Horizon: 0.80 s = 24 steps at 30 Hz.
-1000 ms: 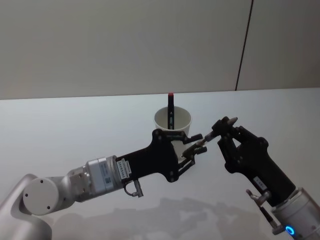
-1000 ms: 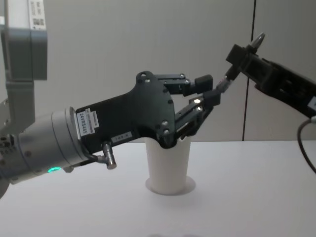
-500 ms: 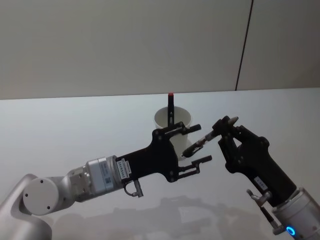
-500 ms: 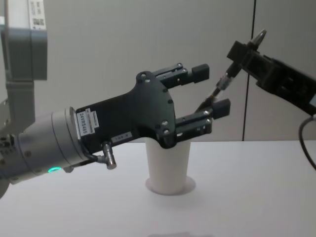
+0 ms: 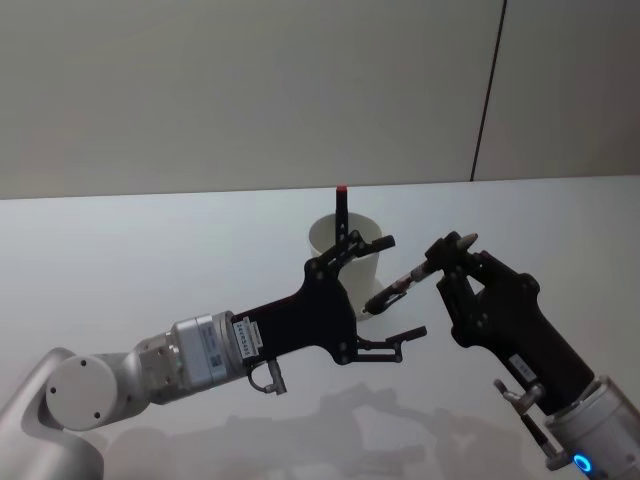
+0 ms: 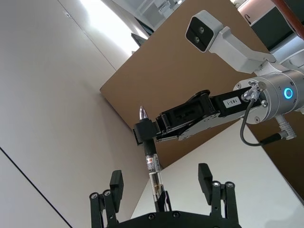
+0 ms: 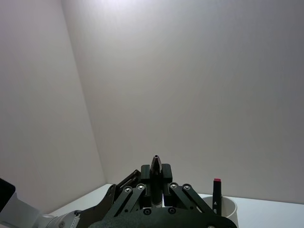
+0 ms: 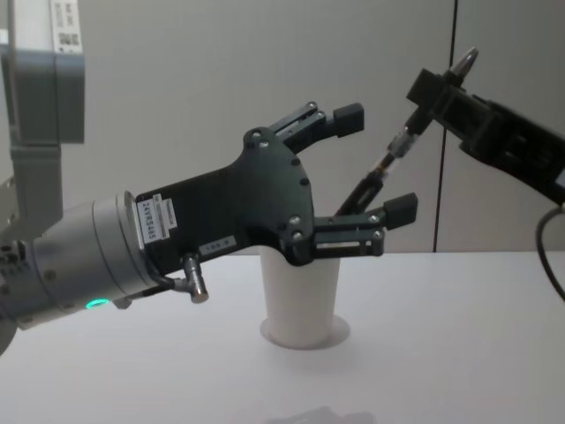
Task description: Place the pen into the pen holder.
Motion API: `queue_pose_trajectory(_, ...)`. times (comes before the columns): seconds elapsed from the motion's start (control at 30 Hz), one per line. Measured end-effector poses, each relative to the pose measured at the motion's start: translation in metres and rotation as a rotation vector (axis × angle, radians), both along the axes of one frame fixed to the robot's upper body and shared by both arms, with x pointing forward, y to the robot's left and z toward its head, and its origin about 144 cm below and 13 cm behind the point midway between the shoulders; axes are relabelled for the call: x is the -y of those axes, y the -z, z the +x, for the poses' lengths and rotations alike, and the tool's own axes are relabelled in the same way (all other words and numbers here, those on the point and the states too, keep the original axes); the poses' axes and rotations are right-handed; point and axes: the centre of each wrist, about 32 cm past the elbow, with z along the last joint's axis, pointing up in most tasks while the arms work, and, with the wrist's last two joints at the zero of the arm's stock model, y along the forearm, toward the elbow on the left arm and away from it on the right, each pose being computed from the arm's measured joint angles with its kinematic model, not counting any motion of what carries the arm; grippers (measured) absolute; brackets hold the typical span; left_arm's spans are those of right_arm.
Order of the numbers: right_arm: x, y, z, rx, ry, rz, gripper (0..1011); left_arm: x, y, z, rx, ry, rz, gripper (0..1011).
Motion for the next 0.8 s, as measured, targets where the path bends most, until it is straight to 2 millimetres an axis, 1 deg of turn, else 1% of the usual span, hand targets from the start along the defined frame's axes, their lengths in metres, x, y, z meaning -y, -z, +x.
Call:
queue_pose_trajectory(0.33, -0.0005, -0.0004, -0.0008, 0.025, 0.041, -0.030, 118, 0.0000, 0.0000, 0.0000, 0.000, 0.000, 0.000, 1004)
queue_pose_trajectory(0.8, -0.0065, -0.0042, 0.0036, 0.112, 0.208, -0.146, 118, 0.0000, 0.0000, 0.0000, 0.000, 0.000, 0.000, 1004)
